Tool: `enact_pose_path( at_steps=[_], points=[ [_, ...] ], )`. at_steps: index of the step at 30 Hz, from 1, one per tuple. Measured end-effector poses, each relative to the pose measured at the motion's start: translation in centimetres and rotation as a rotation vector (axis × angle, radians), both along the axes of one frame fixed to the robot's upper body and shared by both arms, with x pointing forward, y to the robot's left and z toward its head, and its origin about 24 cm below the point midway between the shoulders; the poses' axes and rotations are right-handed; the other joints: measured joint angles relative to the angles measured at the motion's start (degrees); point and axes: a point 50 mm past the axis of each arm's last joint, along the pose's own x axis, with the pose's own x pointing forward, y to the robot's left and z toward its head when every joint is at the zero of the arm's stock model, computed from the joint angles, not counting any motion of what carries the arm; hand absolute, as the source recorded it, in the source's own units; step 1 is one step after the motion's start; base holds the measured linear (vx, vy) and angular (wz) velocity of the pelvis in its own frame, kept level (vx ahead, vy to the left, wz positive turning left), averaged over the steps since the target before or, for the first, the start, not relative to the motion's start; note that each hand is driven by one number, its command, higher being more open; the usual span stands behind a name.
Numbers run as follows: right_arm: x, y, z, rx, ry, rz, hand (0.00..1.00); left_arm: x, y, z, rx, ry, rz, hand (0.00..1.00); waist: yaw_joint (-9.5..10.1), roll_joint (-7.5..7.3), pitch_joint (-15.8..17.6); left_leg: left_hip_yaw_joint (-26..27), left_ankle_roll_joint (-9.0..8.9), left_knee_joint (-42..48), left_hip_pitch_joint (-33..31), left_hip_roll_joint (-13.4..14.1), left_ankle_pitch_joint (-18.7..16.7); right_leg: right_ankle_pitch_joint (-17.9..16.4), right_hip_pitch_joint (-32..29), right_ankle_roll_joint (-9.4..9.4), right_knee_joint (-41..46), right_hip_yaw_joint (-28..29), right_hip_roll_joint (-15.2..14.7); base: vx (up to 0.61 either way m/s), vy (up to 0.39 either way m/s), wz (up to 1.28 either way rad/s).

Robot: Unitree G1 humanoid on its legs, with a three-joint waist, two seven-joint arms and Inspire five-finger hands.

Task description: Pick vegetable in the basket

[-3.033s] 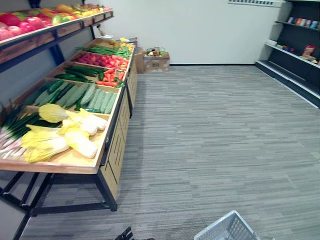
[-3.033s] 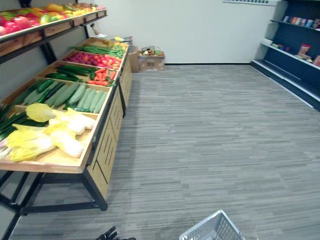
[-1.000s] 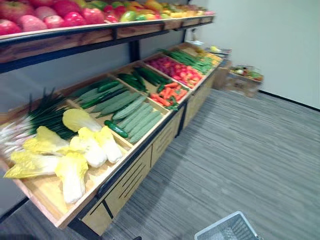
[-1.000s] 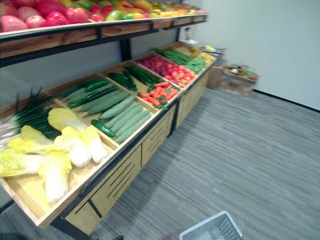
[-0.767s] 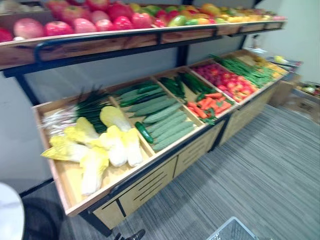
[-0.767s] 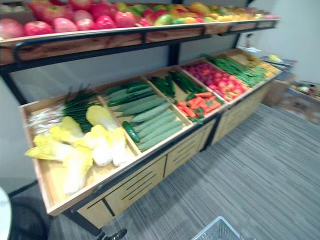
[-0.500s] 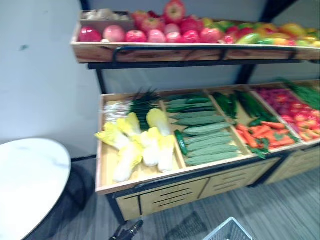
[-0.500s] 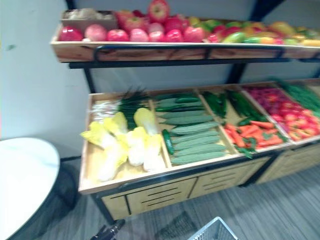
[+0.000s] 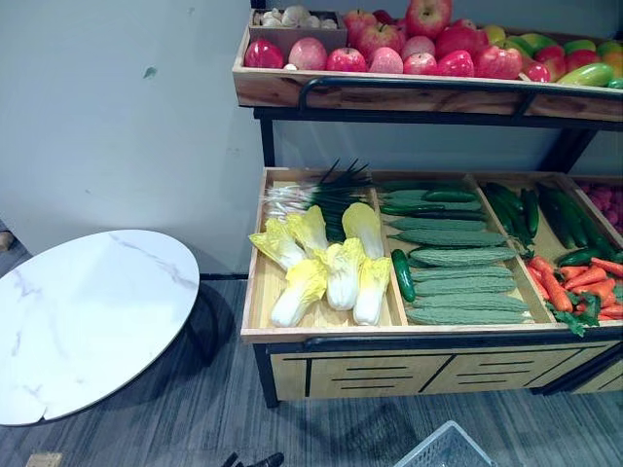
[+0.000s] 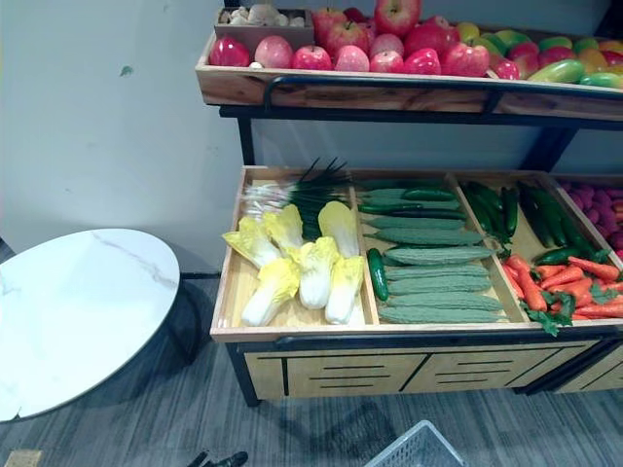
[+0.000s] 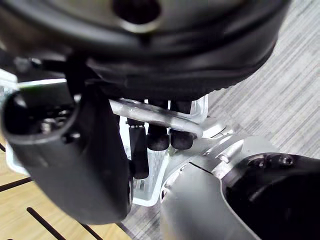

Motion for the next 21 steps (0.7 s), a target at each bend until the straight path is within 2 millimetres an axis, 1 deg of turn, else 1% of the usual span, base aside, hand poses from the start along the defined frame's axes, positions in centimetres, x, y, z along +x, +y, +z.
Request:
enact_pose_path(
  at_steps=[2,3,5,7,9,10,11,13,14,15,18,19,20,21],
  points=[
    [0.2,0.1,0.0,-0.001,-0.004,0.003,0.00,-0.5,0.7,0.0,0.010,-0.005,0.161,1.00,0.00,-0.25,0.22,0.00,0.00,-0.02,-0.05,-0.10,0.00,0.15,0.10,0.16,-0.28,0.08,-0.04,0.00,0.000,0.00],
    [0.4,0.1,0.0,-0.001,-0.006,0.004,0.00,-0.7,1.0,0.0,0.015,-0.007,0.206,1.00,0.00,-0.38,0.29,0.00,0.00,-0.02,-0.05,-0.10,0.00,0.22,0.18,0.25,-0.39,0.08,-0.03,0.00,0.000,0.00],
    [0.8,0.2,0.0,0.000,-0.014,0.010,0.00,-1.2,2.5,0.4,0.058,-0.024,0.396,1.00,0.05,-0.63,0.89,-0.04,-0.01,-0.02,-0.02,-0.10,-0.01,0.73,0.83,0.55,-1.24,0.00,0.12,0.05,0.011,0.02],
    [1.1,0.1,0.0,-0.002,-0.021,0.015,0.00,-0.8,3.9,0.9,0.098,-0.067,0.528,1.00,0.26,-0.77,1.13,0.11,-0.02,-0.02,-0.05,-0.10,-0.01,1.18,1.07,0.55,-1.94,0.10,0.24,0.04,0.013,-0.04],
    [1.4,0.0,0.1,-0.005,-0.030,0.018,0.00,0.4,6.9,2.7,0.189,-0.181,0.676,1.00,1.01,-0.81,1.42,1.05,-0.02,0.01,0.09,-0.08,-0.01,1.61,1.06,0.26,-2.47,1.05,0.39,0.03,0.022,-0.13],
    [1.4,0.0,0.1,-0.006,-0.031,0.019,0.00,0.7,7.8,3.2,0.221,-0.209,0.692,1.00,1.06,-0.78,1.44,1.15,-0.02,0.01,0.17,-0.09,-0.01,1.63,1.11,0.23,-2.51,1.24,0.39,0.02,0.019,-0.10],
    [1.5,0.0,0.1,-0.007,-0.035,0.023,0.00,1.2,9.1,4.2,0.273,-0.257,0.711,1.00,1.12,-0.73,1.48,1.35,-0.02,0.01,0.40,-0.09,-0.01,1.65,1.23,0.22,-2.51,1.48,0.40,0.01,0.014,-0.06],
    [1.6,0.1,0.2,-0.016,-0.033,0.072,0.00,3.3,12.4,7.7,0.408,-0.406,0.740,1.00,1.52,-0.72,1.49,2.29,-0.01,-0.02,1.26,-0.09,-0.01,1.70,1.83,0.17,-2.54,2.47,0.44,0.00,0.016,-0.09],
    [1.5,0.1,0.1,-0.018,-0.031,0.087,0.00,3.9,13.0,8.7,0.440,-0.445,0.733,1.00,1.74,-0.70,1.50,2.53,-0.01,-0.03,1.42,-0.08,-0.01,1.72,1.88,0.15,-2.53,2.62,0.46,-0.03,0.023,-0.10],
    [1.7,0.2,0.2,-0.025,-0.037,0.121,0.00,5.2,14.0,10.8,0.507,-0.520,0.699,1.00,1.96,-0.54,1.60,2.74,-0.01,-0.04,1.53,-0.04,-0.02,1.81,1.89,0.12,-2.52,2.81,0.49,-0.04,0.021,-0.06],
    [2.0,0.1,0.3,-0.033,-0.056,0.136,0.00,8.6,15.1,15.7,0.657,-0.675,0.566,1.00,2.06,-0.21,1.69,3.39,0.16,-0.08,1.77,-0.05,-0.12,2.22,1.87,0.24,-2.52,3.20,0.48,-0.05,0.036,-0.08],
    [2.1,0.1,0.4,-0.035,-0.059,0.150,0.00,9.5,15.2,17.2,0.683,-0.720,0.531,1.00,2.20,0.03,1.76,3.88,0.28,-0.08,1.95,-0.04,-0.19,2.44,1.85,0.27,-2.56,3.60,0.48,-0.05,0.048,-0.20],
    [2.0,0.2,0.4,-0.037,-0.063,0.166,0.00,10.5,15.1,19.3,0.717,-0.786,0.473,1.00,2.31,0.00,1.62,4.34,0.32,-0.10,2.15,-0.05,-0.22,2.62,1.83,0.25,-2.70,4.17,0.50,-0.04,0.038,-0.19],
    [2.0,0.2,0.4,-0.037,-0.067,0.167,0.00,11.0,15.1,20.4,0.741,-0.814,0.432,1.00,2.31,-0.02,1.51,4.48,0.33,-0.10,2.14,-0.05,-0.22,2.70,1.84,0.27,-2.77,4.33,0.50,-0.06,0.049,-0.16]
  ],
)
